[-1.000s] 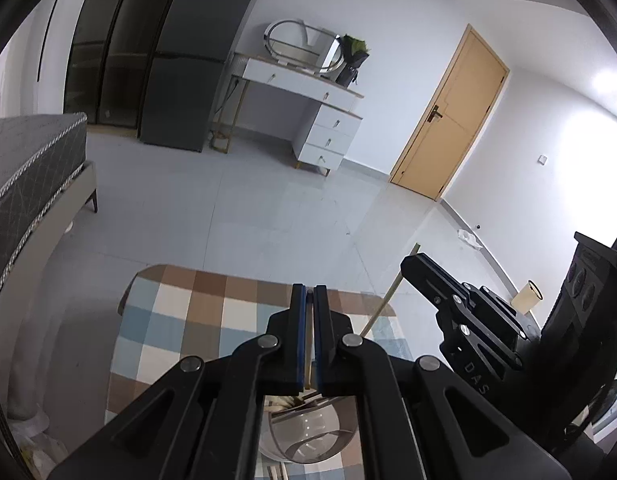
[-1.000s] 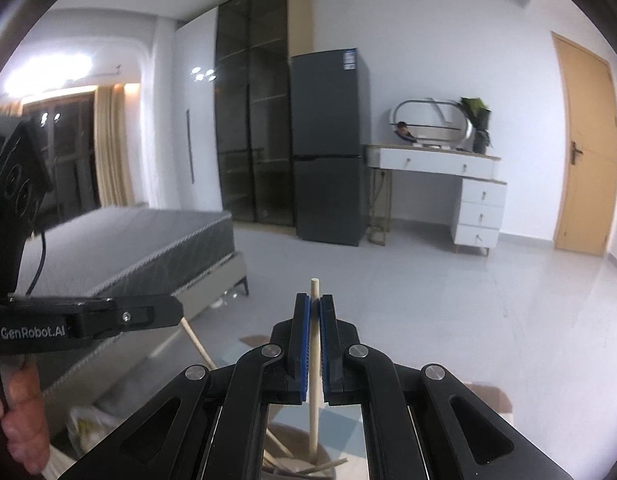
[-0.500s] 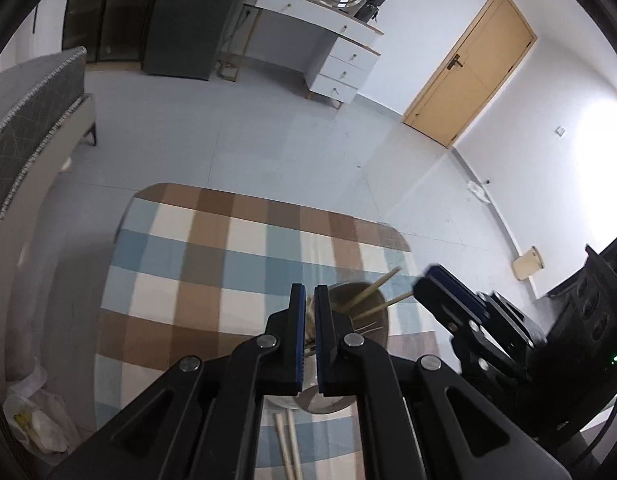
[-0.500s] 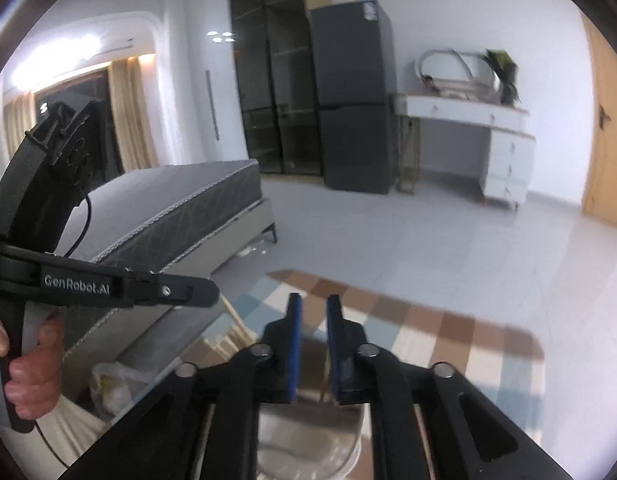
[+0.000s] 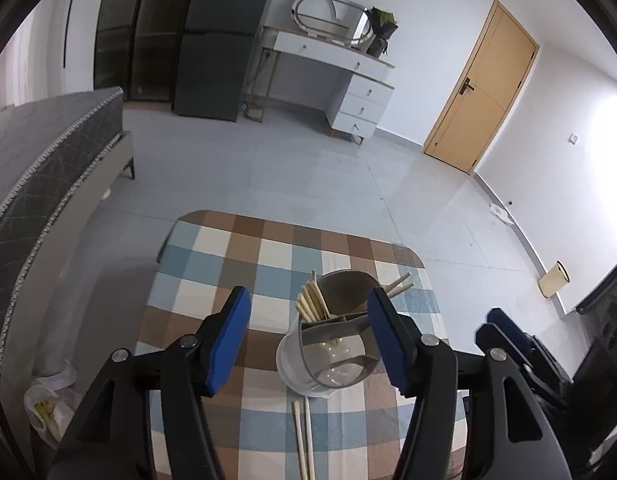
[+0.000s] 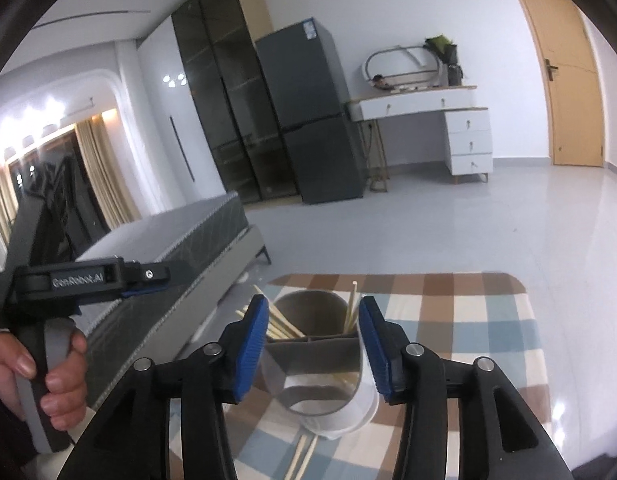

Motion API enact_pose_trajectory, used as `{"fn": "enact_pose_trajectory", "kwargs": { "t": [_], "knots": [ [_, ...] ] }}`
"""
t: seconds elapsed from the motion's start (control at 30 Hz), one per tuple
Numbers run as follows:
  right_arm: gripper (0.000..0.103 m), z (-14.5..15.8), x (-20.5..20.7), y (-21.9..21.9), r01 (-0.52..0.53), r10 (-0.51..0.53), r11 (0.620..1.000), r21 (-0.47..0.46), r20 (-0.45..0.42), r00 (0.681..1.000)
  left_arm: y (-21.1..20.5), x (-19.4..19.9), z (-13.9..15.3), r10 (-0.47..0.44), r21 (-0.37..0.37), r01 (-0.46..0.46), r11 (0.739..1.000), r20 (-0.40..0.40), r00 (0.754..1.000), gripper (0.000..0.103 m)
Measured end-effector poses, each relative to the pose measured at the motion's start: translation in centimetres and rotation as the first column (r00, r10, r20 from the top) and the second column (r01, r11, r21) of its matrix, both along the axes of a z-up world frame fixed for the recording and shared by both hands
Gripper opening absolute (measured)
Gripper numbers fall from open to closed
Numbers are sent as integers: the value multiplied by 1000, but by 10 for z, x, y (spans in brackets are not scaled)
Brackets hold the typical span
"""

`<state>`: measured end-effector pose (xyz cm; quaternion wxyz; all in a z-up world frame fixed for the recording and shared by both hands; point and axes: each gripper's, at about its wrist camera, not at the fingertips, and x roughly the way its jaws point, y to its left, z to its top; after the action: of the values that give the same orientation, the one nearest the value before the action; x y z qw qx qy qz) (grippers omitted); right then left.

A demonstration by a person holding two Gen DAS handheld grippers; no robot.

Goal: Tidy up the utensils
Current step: 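Lower both tools toward the chopstick bundle beside the holder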

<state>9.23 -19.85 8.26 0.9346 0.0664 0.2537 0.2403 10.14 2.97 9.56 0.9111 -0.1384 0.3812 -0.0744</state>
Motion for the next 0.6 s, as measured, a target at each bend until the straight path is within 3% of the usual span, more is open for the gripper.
{"fn": "enact_pose_trajectory", "kwargs": {
  "t": [0.27,0.37,0.6],
  "knots": [
    [60,19,-41,-9,19,-21,997,68,34,999,-3,-31,16,0,42,-2,999,45,999,63],
    [62,23,-56,-10,23,-27,997,79,54,998,-6,-44,20,-1,48,-2,999,68,998,70],
    [75,21,-87,-13,72,-80,993,95,78,994,-11,-71,20,-14,67,7,998,113,993,70]
  ]
}}
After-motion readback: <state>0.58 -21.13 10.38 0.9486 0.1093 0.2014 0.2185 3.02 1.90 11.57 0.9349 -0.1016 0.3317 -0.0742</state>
